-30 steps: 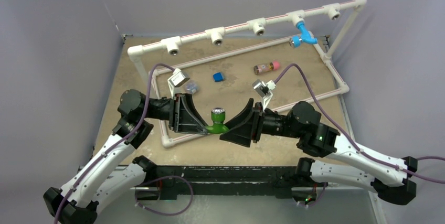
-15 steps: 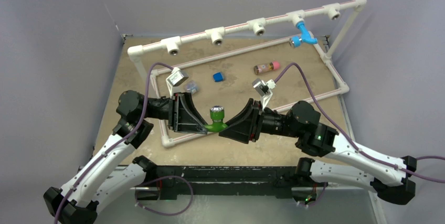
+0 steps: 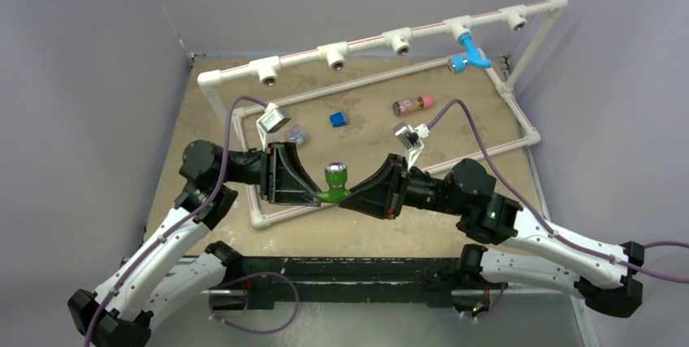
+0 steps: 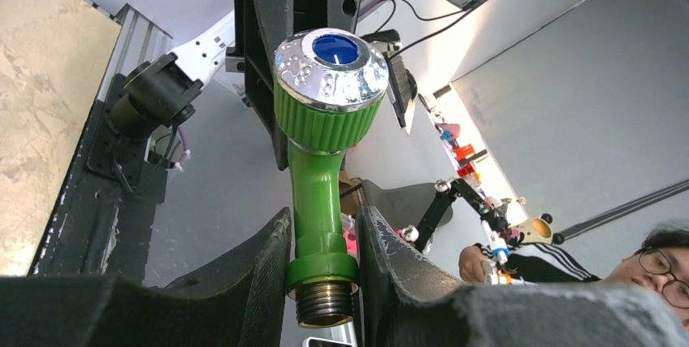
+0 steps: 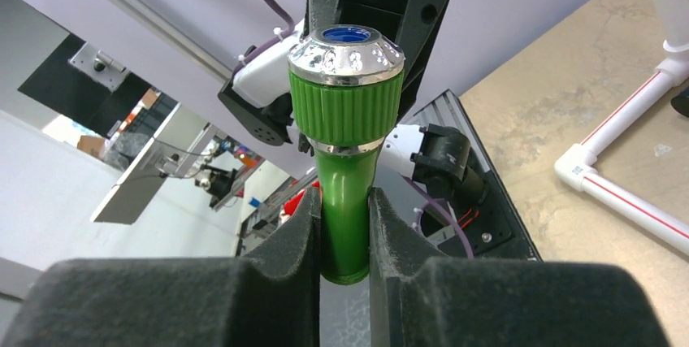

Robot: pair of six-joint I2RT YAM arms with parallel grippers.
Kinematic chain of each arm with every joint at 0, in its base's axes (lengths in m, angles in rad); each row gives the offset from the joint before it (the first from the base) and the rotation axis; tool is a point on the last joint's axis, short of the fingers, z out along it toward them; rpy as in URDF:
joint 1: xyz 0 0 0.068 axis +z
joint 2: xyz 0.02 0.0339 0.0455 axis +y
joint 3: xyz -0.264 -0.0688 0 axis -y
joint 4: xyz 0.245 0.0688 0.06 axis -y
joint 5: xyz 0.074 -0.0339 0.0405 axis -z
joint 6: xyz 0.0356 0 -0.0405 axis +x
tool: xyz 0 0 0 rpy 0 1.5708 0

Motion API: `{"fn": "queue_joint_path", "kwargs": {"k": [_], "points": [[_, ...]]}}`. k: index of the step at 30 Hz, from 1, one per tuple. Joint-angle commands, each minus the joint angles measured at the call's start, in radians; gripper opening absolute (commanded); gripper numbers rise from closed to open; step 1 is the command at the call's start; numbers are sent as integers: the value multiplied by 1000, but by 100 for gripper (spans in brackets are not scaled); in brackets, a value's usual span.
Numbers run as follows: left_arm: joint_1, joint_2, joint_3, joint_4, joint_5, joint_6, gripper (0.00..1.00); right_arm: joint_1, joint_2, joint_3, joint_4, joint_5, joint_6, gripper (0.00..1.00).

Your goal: Install the water faucets

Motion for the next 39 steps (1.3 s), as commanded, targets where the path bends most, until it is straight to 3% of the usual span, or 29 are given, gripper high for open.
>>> {"fn": "queue_joint_path", "kwargs": {"k": [1,2,5,10,15,39], "points": [[-3,1,6,37,-8,1,0,4,-32,-22,98,35,3,0],[-2,1,5,37,-9,1,0,4,-37,-23,95,39,3,3],[-2,1,4,37,-12,1,0,4,-38,-18,83,40,6,32],[-3,3,4,37,-12,3,0,4,-38,-21,98,46,15,48],[-3,4,0,38,-13,2,0,4,-30,-25,119,42,19,49],[-3,14,4,49,-38,1,0,4,-24,-34,65,62,12,38]]}}
